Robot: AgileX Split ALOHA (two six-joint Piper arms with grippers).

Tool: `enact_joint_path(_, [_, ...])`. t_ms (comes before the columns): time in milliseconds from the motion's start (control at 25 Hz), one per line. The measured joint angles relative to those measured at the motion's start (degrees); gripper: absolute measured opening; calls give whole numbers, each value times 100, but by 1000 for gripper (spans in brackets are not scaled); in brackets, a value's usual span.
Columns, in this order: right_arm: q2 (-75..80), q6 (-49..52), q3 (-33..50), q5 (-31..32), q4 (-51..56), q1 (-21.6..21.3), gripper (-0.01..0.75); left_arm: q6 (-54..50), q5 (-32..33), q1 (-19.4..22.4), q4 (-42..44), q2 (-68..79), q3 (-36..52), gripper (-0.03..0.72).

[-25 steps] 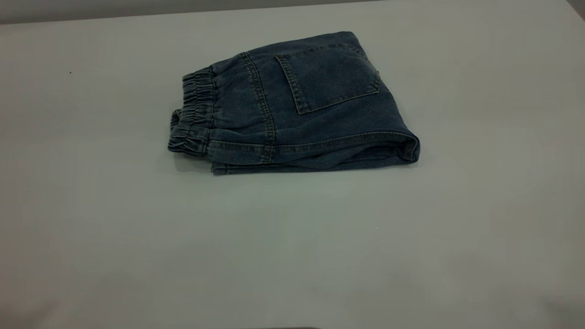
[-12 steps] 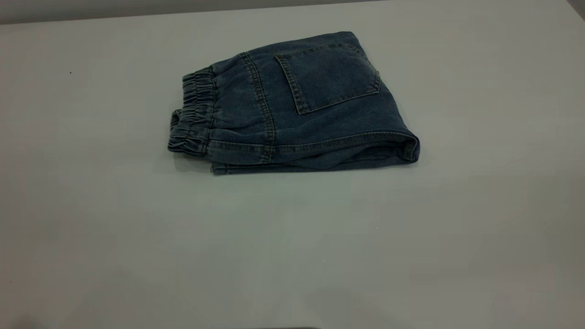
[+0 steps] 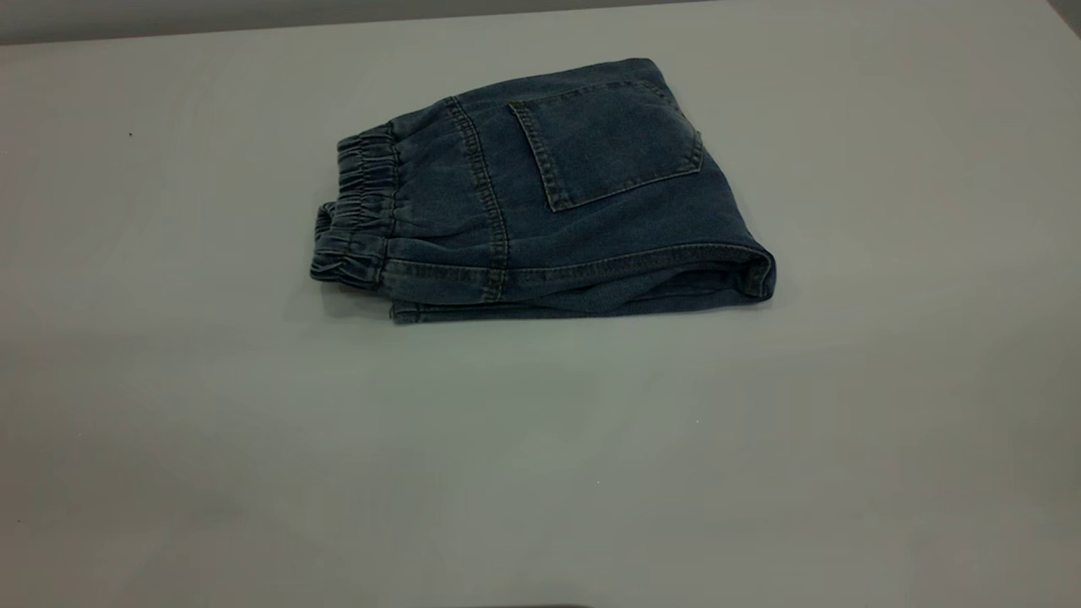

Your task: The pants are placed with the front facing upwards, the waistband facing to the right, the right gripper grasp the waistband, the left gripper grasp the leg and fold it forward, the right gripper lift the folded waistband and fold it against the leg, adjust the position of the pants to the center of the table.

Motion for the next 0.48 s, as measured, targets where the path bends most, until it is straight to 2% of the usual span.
enact_joint_path(480, [0,0,0,0,5,0,503,10,22,0,20,-336,23,427])
